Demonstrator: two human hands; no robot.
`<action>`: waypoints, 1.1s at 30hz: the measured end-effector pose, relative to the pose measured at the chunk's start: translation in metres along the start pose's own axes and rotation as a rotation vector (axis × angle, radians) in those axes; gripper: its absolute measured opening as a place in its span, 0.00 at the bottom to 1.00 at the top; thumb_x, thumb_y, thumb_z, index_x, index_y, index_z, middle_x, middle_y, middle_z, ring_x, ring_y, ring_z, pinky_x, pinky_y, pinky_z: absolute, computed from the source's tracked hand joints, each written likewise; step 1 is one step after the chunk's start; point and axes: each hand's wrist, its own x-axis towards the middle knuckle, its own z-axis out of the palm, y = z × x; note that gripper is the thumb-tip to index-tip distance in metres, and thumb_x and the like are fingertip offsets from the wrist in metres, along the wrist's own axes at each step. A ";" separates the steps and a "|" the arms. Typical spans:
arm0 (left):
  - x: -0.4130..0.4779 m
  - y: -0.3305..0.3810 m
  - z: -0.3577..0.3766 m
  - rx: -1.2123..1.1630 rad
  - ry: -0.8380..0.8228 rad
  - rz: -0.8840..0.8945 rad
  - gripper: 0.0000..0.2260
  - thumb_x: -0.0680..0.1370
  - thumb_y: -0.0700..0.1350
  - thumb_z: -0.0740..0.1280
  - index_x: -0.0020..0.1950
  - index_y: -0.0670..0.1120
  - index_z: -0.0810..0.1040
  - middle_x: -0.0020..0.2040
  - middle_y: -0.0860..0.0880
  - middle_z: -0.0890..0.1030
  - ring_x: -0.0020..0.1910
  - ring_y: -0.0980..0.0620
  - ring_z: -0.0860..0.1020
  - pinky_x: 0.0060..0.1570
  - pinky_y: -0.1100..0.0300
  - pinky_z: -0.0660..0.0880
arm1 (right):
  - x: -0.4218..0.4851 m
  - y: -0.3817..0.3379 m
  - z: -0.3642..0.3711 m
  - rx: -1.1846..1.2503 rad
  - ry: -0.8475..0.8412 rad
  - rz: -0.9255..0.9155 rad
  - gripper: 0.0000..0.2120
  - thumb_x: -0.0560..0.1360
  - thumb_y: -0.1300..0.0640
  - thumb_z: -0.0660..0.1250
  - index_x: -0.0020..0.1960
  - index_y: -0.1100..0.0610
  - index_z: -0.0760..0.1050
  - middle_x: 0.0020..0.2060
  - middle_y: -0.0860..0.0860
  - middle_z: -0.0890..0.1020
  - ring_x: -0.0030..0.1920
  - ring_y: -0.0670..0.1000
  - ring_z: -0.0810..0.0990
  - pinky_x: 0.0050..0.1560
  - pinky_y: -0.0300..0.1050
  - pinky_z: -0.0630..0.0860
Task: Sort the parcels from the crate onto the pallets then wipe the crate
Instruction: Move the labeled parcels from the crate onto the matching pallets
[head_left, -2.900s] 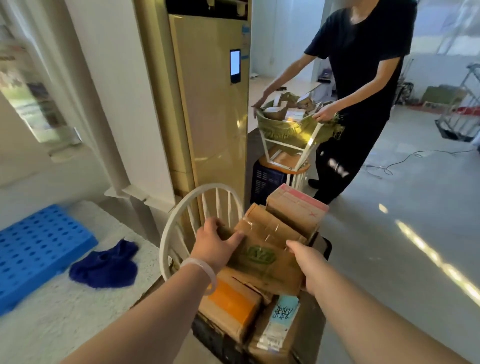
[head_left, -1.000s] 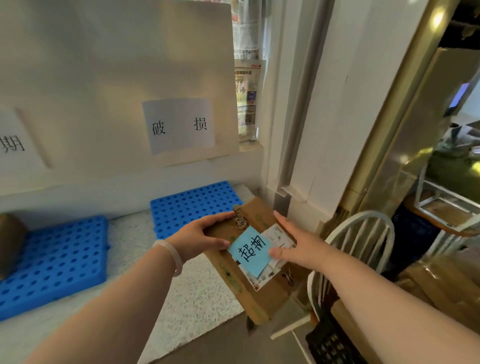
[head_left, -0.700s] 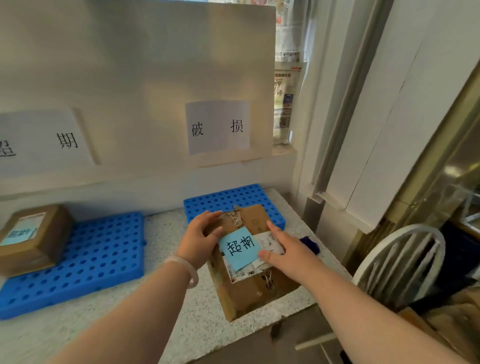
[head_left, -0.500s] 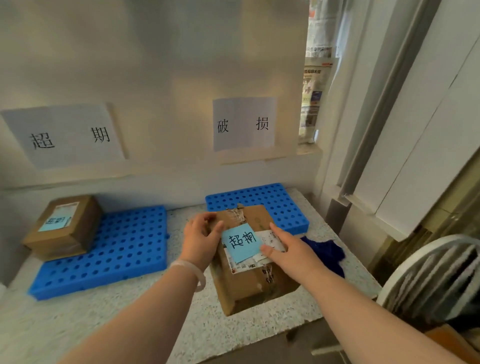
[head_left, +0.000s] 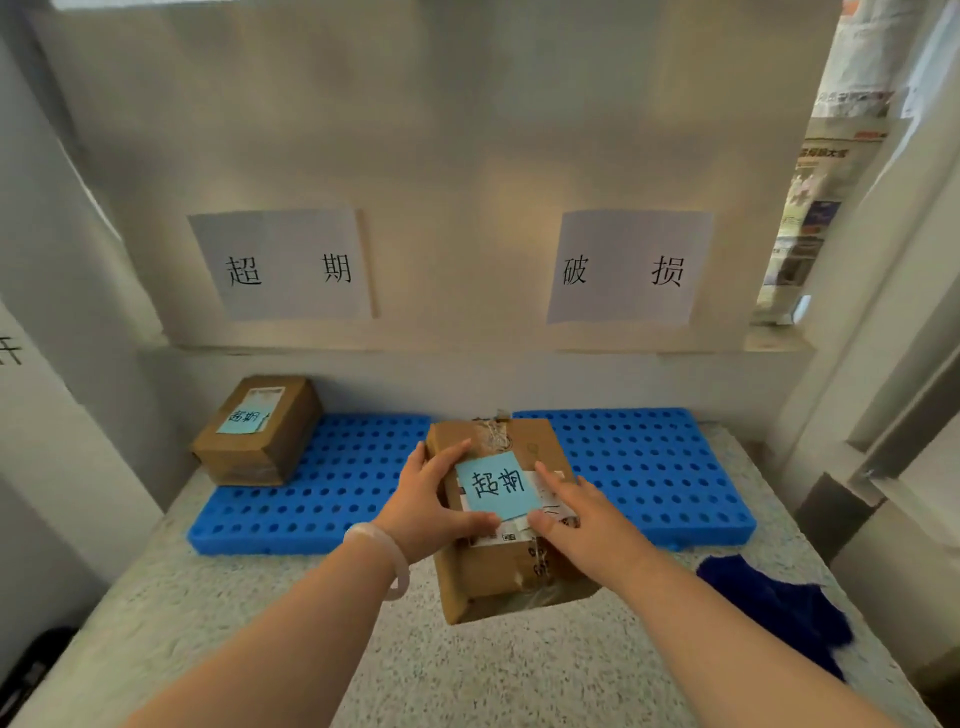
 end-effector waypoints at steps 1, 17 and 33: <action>0.003 -0.003 -0.005 0.021 -0.009 -0.031 0.45 0.64 0.58 0.79 0.75 0.65 0.57 0.80 0.51 0.43 0.79 0.49 0.48 0.74 0.51 0.60 | 0.009 -0.004 0.002 0.003 -0.024 -0.012 0.29 0.73 0.31 0.62 0.68 0.20 0.51 0.77 0.49 0.58 0.74 0.53 0.61 0.71 0.59 0.65; 0.025 -0.082 -0.076 -0.006 0.175 -0.152 0.48 0.67 0.56 0.78 0.78 0.64 0.51 0.79 0.52 0.47 0.77 0.50 0.52 0.73 0.54 0.59 | 0.117 -0.086 0.078 0.013 -0.158 -0.101 0.36 0.75 0.43 0.69 0.75 0.31 0.52 0.74 0.51 0.55 0.72 0.54 0.62 0.71 0.52 0.66; 0.095 -0.270 -0.159 0.016 -0.107 -0.255 0.48 0.69 0.52 0.78 0.78 0.63 0.48 0.79 0.52 0.46 0.78 0.50 0.50 0.75 0.56 0.54 | 0.203 -0.140 0.248 -0.021 -0.187 0.140 0.40 0.75 0.42 0.69 0.78 0.36 0.48 0.73 0.50 0.56 0.69 0.51 0.65 0.70 0.49 0.67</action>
